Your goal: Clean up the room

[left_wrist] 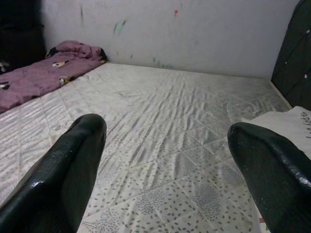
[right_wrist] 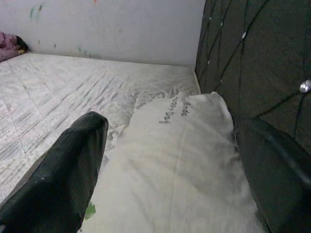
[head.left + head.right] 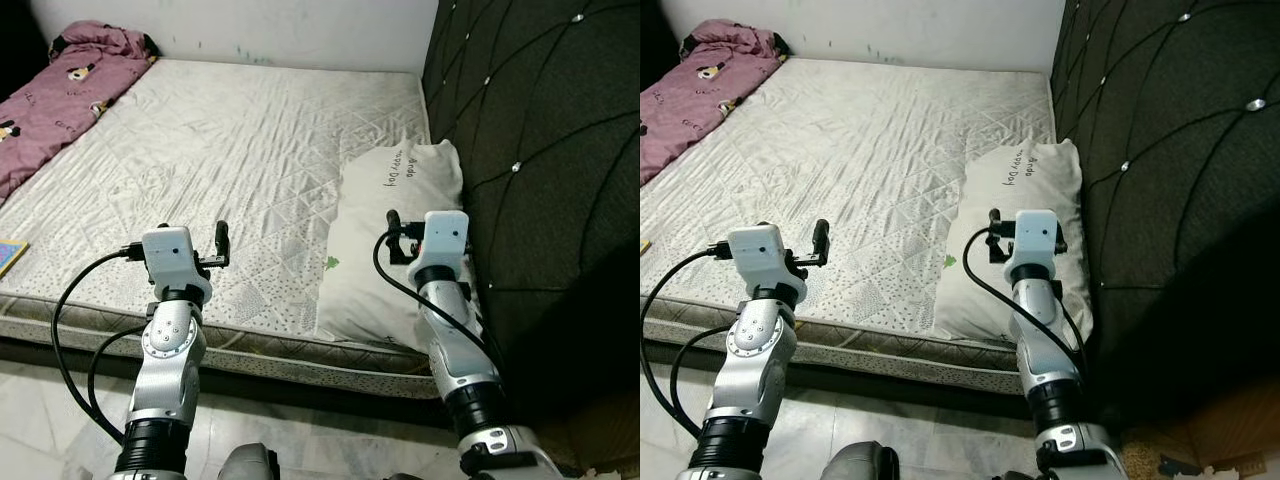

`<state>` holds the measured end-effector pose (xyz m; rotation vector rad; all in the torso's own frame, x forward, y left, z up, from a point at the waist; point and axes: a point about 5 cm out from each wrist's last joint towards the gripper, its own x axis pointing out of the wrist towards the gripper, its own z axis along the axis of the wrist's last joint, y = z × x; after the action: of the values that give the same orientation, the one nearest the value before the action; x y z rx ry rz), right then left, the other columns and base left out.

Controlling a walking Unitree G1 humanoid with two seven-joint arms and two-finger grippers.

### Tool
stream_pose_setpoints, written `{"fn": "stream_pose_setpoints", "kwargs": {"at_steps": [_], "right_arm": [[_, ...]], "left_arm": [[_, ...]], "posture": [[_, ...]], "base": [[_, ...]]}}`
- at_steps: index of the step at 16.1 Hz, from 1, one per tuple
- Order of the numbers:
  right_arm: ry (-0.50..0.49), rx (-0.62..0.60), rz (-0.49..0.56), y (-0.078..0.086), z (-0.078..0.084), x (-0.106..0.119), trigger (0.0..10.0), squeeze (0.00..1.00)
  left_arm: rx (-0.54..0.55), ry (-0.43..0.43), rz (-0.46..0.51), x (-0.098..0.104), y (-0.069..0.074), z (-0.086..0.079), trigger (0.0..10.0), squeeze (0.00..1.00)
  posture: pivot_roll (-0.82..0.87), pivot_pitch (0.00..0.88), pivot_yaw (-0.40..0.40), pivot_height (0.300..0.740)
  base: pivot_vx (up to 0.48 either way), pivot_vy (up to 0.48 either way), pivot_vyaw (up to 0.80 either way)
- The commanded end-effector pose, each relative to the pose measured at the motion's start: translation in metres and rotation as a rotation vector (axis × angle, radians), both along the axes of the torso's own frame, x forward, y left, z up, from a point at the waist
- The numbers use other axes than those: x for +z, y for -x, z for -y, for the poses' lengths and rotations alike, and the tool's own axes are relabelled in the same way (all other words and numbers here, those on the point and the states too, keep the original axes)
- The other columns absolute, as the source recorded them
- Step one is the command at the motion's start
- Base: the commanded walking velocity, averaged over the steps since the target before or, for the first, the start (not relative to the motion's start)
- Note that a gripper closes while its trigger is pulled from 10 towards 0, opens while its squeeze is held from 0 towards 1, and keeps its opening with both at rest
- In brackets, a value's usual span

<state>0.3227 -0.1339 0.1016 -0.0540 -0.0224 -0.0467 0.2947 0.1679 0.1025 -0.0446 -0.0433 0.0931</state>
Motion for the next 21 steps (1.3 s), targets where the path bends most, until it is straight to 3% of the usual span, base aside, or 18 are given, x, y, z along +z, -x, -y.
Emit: {"fn": "stream_pose_setpoints", "kwargs": {"at_steps": [1, 2, 3, 6, 12, 21], "right_arm": [[-0.030, 0.042, 0.007, -0.002, -0.006, 0.008, 10.0, 0.64], [-0.048, 0.064, 0.005, -0.002, -0.009, 0.009, 10.0, 0.64], [-0.068, 0.066, 0.009, 0.001, -0.010, 0.011, 10.0, 0.00], [-0.070, 0.067, -0.029, 0.012, -0.010, 0.004, 10.0, 0.00], [-0.073, 0.062, -0.050, 0.017, -0.002, 0.006, 10.0, 0.00], [-0.062, 0.070, -0.068, 0.016, -0.001, 0.007, 10.0, 0.00]], "left_arm": [[-0.033, 0.009, 0.018, 0.008, -0.003, 0.008, 10.0, 0.00], [-0.037, 0.010, 0.022, 0.010, -0.002, 0.009, 10.0, 0.00], [-0.046, 0.012, 0.025, 0.011, -0.001, 0.010, 10.0, 0.00], [-0.084, 0.038, -0.020, 0.000, 0.010, 0.010, 10.0, 0.00], [-0.123, 0.076, -0.025, 0.002, 0.015, 0.019, 10.0, 0.00], [-0.121, 0.119, -0.035, 0.001, 0.015, 0.021, 10.0, 0.00]], "posture": [[0.09, 0.000, 0.013, 0.740], [0.09, 0.000, 0.013, 0.740], [0.08, 0.000, 0.011, 0.740], [0.06, 0.000, 0.022, 0.740], [0.06, 0.000, 0.008, 0.740], [0.06, 0.000, -0.002, 0.740]], "base": [[0.000, 0.000, 0.00], [0.000, 0.000, 0.00], [0.000, 0.000, 0.00], [0.000, 0.000, 0.00], [0.000, 0.000, -0.76], [0.000, 0.000, 0.00]]}}
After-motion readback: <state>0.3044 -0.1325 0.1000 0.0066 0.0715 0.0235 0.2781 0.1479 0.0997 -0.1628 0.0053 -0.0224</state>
